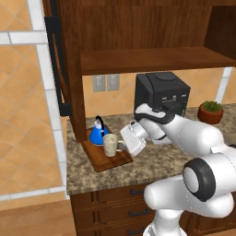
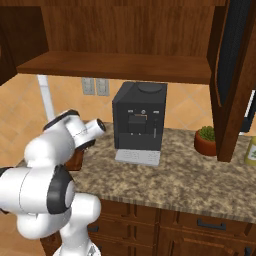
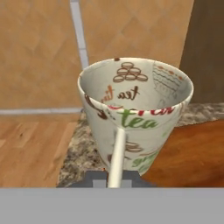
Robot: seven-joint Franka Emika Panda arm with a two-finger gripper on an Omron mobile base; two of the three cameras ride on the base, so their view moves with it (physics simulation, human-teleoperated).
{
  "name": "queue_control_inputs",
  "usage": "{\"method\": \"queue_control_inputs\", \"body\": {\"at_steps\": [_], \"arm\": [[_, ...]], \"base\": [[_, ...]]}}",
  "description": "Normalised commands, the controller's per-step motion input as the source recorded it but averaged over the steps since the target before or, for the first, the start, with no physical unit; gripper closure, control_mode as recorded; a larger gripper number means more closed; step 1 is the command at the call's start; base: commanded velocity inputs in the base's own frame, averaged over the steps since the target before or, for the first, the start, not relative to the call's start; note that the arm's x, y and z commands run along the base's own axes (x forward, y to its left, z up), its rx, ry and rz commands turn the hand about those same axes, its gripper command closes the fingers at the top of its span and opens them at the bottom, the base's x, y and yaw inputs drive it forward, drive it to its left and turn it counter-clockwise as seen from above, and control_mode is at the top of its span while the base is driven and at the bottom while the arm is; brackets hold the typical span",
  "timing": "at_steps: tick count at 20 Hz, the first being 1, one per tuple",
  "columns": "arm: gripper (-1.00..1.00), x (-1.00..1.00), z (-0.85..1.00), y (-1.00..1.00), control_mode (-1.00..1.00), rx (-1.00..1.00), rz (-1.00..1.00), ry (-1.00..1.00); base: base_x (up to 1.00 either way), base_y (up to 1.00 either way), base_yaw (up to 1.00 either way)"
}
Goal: Pick the kettle from the counter and place it on the tray. Then pick the mug from the cabinet and place it on the tray. Then close the cabinet doors.
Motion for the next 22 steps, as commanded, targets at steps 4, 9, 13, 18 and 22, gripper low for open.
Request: {"method": "queue_control_inputs", "body": {"at_steps": [4, 9, 13, 18, 22], "arm": [[1.0, 0.51, -0.4, -0.06, -1.0, 0.02, -0.02, 0.05], [1.0, 0.4, -0.45, -0.11, -1.0, 0.01, 0.0, 0.02], [1.0, 0.32, -0.43, -0.01, -1.0, 0.0, 0.0, 0.0], [1.0, 0.3, -0.37, 0.0, -1.0, 0.0, 0.0, 0.0], [1.0, 0.24, -0.25, 0.0, -1.0, 0.02, 0.0, 0.0]], "base": [[0.0, 0.0, 0.0], [0.0, 0.0, 0.0], [0.0, 0.0, 0.0], [0.0, 0.0, 0.0], [0.0, 0.0, 0.0]]}}
